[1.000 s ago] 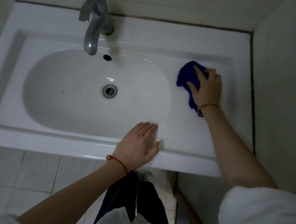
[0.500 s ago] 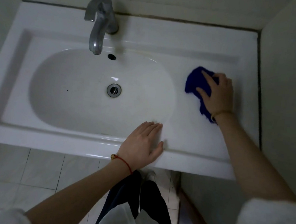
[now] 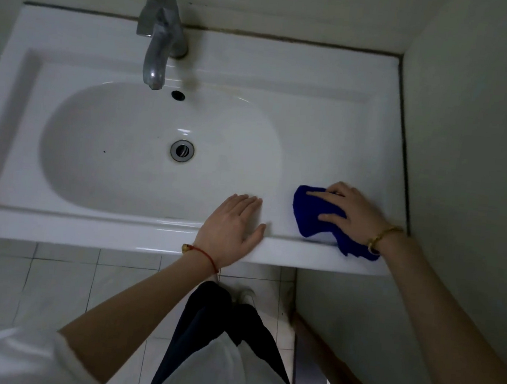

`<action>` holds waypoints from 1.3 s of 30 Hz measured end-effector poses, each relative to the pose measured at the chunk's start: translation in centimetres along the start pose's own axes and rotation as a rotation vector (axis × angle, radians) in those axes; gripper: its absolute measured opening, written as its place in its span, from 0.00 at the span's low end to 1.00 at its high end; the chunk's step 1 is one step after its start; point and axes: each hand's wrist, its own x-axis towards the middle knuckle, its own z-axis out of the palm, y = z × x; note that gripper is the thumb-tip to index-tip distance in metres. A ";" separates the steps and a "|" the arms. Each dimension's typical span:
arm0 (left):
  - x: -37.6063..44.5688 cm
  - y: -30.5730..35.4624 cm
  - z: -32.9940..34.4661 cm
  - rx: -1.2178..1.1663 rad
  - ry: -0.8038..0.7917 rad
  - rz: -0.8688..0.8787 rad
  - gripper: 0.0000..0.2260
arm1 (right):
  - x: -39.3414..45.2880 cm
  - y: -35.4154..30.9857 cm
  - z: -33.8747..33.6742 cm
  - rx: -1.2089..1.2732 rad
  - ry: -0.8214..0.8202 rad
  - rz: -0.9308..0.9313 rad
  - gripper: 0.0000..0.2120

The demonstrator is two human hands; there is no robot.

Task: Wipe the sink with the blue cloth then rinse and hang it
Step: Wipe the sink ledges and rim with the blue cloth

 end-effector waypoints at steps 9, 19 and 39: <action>-3.0 -2.9 -1.6 0.120 0.018 0.085 0.27 | -4.4 -4.7 3.4 -0.094 0.009 -0.014 0.28; -3.2 -3.5 -1.3 0.100 0.018 0.125 0.23 | -6.2 -4.1 5.6 -0.146 0.241 -0.027 0.32; -11.9 -16.3 -7.4 0.174 0.024 -0.020 0.24 | 1.6 -17.9 10.5 -0.257 0.134 -0.094 0.35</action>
